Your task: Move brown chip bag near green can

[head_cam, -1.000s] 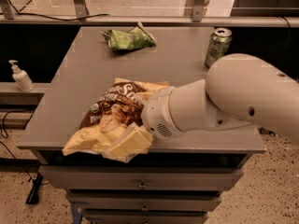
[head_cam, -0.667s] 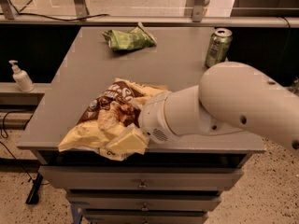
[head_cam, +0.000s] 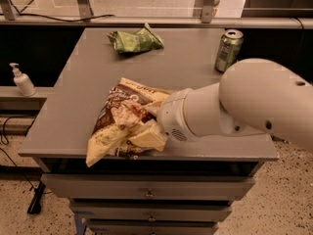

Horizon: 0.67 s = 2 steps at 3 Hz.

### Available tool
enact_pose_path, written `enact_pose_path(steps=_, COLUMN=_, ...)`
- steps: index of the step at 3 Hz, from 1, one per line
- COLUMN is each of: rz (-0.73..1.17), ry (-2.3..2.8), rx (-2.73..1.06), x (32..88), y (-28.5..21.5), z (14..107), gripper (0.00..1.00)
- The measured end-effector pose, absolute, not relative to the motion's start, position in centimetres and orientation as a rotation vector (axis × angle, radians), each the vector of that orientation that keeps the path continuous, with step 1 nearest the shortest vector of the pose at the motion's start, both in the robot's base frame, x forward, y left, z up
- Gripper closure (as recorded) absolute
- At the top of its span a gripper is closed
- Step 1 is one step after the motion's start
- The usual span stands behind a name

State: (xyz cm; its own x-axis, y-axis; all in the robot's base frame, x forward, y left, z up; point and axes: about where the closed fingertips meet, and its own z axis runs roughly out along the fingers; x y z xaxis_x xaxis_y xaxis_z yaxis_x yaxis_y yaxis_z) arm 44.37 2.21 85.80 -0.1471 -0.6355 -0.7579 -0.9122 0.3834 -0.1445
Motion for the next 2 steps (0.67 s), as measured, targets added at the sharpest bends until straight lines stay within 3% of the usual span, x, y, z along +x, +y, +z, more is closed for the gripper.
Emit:
enact_pose_path(steps=1, rz=0.345, ry=1.896, rx=-1.335, x=46.1, y=-2.5, z=87.4, gripper=1.0)
enact_pose_path(steps=2, rz=0.213, ry=1.933, rx=-1.361, x=47.4, y=-8.6, z=89.1, gripper=1.0)
